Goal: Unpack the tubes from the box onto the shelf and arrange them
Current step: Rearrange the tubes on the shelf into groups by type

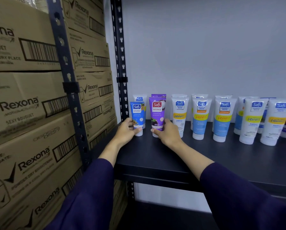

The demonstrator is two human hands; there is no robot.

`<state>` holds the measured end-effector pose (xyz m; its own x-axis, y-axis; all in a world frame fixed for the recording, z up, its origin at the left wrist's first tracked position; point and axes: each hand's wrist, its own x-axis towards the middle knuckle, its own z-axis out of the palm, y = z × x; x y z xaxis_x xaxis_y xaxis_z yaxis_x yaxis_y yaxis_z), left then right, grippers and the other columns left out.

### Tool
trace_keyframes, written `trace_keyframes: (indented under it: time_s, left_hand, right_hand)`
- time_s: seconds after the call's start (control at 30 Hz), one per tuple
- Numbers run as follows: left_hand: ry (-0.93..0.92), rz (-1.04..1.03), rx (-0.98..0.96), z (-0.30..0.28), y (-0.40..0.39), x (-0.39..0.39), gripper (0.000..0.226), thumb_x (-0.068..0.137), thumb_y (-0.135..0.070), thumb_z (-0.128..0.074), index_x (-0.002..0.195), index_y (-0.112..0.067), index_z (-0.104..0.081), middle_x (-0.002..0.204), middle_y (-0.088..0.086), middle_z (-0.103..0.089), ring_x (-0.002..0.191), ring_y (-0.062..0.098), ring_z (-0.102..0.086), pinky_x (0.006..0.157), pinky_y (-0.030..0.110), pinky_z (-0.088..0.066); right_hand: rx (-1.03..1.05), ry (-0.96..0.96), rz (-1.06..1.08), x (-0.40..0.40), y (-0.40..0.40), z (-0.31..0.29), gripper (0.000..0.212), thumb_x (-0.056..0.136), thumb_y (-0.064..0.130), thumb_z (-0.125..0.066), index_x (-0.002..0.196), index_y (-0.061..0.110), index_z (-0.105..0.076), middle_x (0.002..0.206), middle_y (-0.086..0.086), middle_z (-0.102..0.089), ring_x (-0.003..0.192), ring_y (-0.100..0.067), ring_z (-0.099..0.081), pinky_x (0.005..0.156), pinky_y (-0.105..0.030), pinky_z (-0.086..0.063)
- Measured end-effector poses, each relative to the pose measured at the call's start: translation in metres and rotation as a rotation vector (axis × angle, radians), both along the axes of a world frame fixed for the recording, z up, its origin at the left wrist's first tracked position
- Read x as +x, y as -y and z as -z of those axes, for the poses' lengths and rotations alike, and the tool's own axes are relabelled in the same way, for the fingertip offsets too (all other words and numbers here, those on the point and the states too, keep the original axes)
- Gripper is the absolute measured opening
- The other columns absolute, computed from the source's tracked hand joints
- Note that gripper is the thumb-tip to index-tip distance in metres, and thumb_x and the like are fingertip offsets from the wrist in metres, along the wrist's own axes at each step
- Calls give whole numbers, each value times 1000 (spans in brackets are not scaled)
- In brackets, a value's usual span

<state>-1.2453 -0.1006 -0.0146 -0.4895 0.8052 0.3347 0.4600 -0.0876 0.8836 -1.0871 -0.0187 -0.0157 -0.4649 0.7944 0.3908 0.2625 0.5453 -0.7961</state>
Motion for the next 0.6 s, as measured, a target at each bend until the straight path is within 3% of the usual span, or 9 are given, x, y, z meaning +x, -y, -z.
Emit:
trace_keyframes:
  time_s: [0.17,0.37,0.6]
  left_hand:
    - [-27,-6,-11,1,1,-2,34,87,-3,-65,118,-8,-54,112,5,-59,98,13,-57,87,24,-43]
    - [-6,-25,-13,1,15,-1,34,89,-2,-62,121,-7,-53,113,5,-59,100,15,-58,89,24,-44]
    - [5,-28,-12,4,37,2,28,90,-2,-60,114,-15,-53,117,8,-60,105,21,-59,97,32,-45]
  right_hand:
    - [-41,-29,-38,1,-1,0,49,82,23,-73,123,8,-51,119,-10,-62,104,-24,-61,86,-41,-55]
    - [-57,-30,-66,6,3,0,52,81,23,-74,125,9,-51,119,-8,-62,106,-21,-61,86,-37,-55]
    - [-27,-20,-99,18,23,-2,46,80,22,-73,120,11,-54,111,-2,-64,96,-13,-60,78,-21,-44]
